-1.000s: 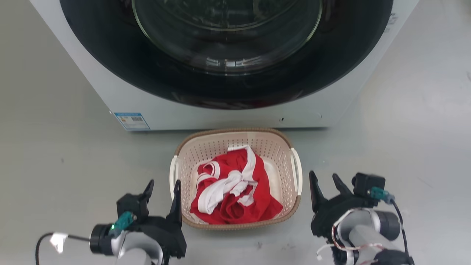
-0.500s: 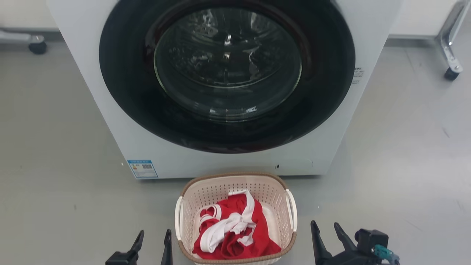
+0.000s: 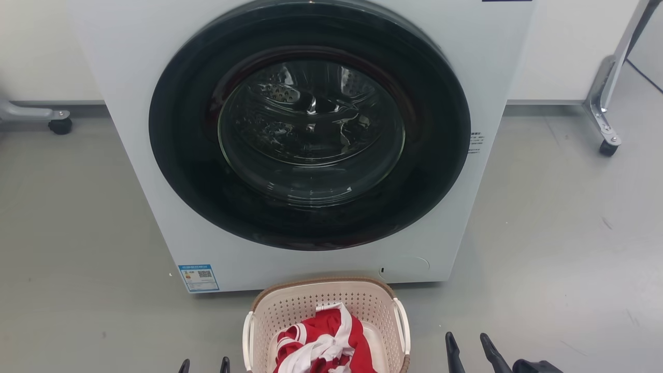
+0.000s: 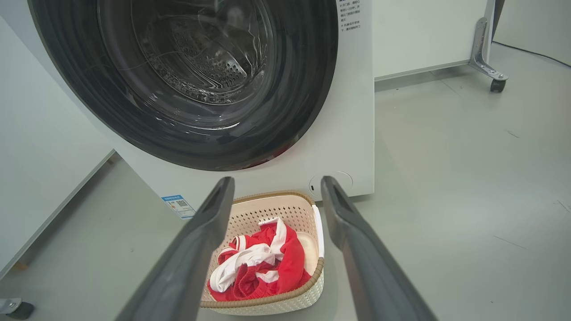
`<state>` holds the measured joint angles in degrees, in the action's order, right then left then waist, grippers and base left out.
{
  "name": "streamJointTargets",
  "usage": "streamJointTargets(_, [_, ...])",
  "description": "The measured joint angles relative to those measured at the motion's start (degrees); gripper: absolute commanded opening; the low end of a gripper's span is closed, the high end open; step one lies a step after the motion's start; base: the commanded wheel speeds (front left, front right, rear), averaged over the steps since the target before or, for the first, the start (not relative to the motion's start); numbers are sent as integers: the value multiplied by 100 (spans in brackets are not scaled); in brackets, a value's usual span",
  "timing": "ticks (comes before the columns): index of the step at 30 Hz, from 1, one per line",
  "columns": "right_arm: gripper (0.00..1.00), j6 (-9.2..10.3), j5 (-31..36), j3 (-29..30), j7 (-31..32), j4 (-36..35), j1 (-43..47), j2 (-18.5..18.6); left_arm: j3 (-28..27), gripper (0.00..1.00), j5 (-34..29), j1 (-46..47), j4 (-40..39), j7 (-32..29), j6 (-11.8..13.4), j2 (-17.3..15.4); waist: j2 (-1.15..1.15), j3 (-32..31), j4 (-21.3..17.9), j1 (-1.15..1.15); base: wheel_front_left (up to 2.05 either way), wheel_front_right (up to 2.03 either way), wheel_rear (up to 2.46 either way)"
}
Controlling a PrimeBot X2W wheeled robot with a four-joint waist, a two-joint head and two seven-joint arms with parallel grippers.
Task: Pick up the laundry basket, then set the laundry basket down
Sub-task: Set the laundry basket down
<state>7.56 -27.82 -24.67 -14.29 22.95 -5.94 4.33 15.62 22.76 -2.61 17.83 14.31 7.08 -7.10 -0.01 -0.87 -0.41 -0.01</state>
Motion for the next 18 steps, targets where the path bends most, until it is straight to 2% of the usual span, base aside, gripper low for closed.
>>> streamJointTargets(18, [100,0,918,578,0,-1117,824,-119,-415,100,-497,-363,-581,0,2,109,0,-104,-21,1,0,0,0])
